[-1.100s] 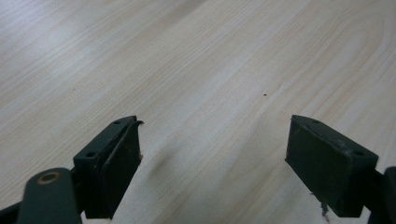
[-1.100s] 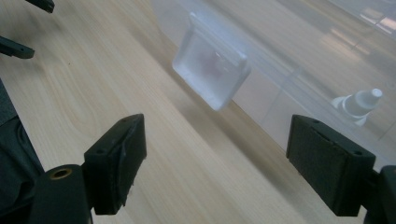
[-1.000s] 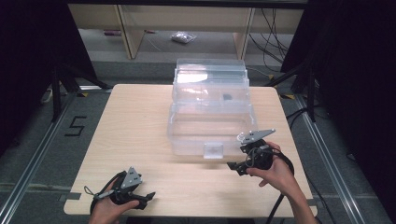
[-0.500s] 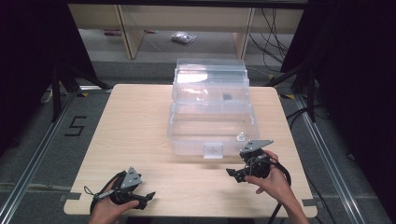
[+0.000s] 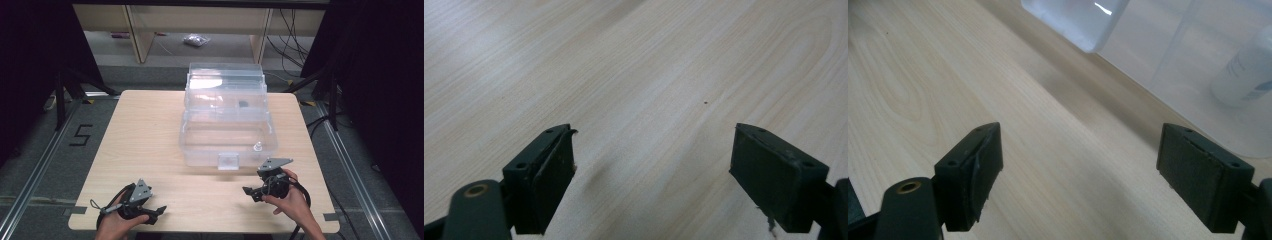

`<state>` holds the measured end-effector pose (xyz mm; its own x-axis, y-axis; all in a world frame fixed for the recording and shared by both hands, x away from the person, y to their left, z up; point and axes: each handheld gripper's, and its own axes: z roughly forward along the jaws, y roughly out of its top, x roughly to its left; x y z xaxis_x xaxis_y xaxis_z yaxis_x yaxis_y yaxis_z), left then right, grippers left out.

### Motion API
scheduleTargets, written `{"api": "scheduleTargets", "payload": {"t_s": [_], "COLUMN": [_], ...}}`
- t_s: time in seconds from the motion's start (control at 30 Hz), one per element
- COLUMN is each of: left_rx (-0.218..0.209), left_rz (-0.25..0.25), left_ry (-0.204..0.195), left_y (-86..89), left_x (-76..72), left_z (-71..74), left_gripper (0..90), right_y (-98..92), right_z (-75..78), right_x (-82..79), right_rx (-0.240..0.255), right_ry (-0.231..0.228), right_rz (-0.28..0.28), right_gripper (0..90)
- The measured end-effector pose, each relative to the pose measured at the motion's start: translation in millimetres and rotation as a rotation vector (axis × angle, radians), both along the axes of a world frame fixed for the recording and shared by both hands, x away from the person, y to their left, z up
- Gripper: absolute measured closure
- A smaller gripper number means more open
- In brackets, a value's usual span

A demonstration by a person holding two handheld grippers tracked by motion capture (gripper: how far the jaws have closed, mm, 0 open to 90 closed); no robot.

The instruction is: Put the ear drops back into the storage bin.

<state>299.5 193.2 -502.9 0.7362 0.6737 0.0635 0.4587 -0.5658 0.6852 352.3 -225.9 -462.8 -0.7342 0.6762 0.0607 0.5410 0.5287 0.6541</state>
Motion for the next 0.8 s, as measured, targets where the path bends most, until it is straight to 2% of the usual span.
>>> {"api": "scheduleTargets", "payload": {"t_s": [0.17,0.2,0.23,0.27,0.3,0.33,0.37,0.4,0.53,0.57,0.6,0.63,0.67,0.7,0.73,0.77,0.8], "left_rx": [0.000,0.001,0.001,0.000,0.001,0.000,0.000,0.000,0.000,0.001,0.000,0.001,0.000,0.000,-0.014,-0.003,-0.007], "left_rz": [0.000,0.000,0.000,0.000,0.000,-0.001,0.000,-0.001,-0.001,-0.001,0.000,0.000,0.000,0.000,0.011,0.006,0.008], "left_ry": [0.001,0.001,0.001,0.001,0.001,0.000,0.001,0.001,0.001,0.001,0.001,0.002,0.002,0.002,0.009,0.007,0.006], "left_y": [-0.1,-0.1,-0.1,0.0,0.0,-0.1,-0.1,-0.2,-0.3,-0.3,-0.3,-0.3,-0.4,-0.5,-1.2,-0.7,-0.9], "left_x": [0.1,0.1,0.1,0.1,0.0,0.0,0.0,-0.1,-0.1,-0.1,-0.1,-0.1,-0.2,-0.2,-0.7,-0.5,-0.6], "left_z": [-0.3,-0.2,-0.2,-0.2,-0.2,-0.1,-0.1,-0.1,-0.2,-0.2,-0.2,-0.2,-0.3,-0.3,-1.0,-0.7,-0.8], "left_gripper": [17.3,17.3,17.3,17.3,17.3,17.3,17.3,17.3,17.3,17.3,17.3,17.3,17.3,17.3,17.3,17.3,17.3], "right_y": [-2.4,-3.3,-3.2,-2.6,-4.3,-4.7,-4.2,-4.8,-7.8,-7.7,-8.1,-9.3,-8.5,-10.6,-10.2,-11.2,-11.0], "right_z": [-2.5,-4.1,-5.2,-4.8,-4.2,-5.2,-5.1,-7.6,-8.1,-11.0,-10.7,-12.0,-9.7,-9.4,-12.1,-9.8,-12.1], "right_x": [-3.8,-3.2,-4.5,-6.6,-6.2,-7.0,-9.2,-8.9,-11.3,-11.4,-12.1,-11.4,-15.3,-14.8,-14.8,-16.5,-16.7], "right_rx": [0.006,0.004,0.012,0.027,0.013,0.011,0.024,0.028,0.019,0.036,0.039,0.033,0.039,0.027,0.044,0.028,0.048], "right_ry": [0.012,0.000,-0.020,0.007,0.012,0.005,0.022,-0.001,0.019,-0.003,0.006,-0.016,0.030,0.014,-0.014,0.014,-0.007], "right_rz": [-0.013,0.002,-0.014,-0.029,-0.011,-0.015,-0.036,-0.047,-0.055,-0.063,-0.064,-0.043,-0.080,-0.064,-0.065,-0.070,-0.065], "right_gripper": [18.6,18.6,18.5,18.3,18.3,18.3,18.3,18.2,18.0,18.0,17.9,17.9,17.8,17.8,17.8,17.8,17.8]}}
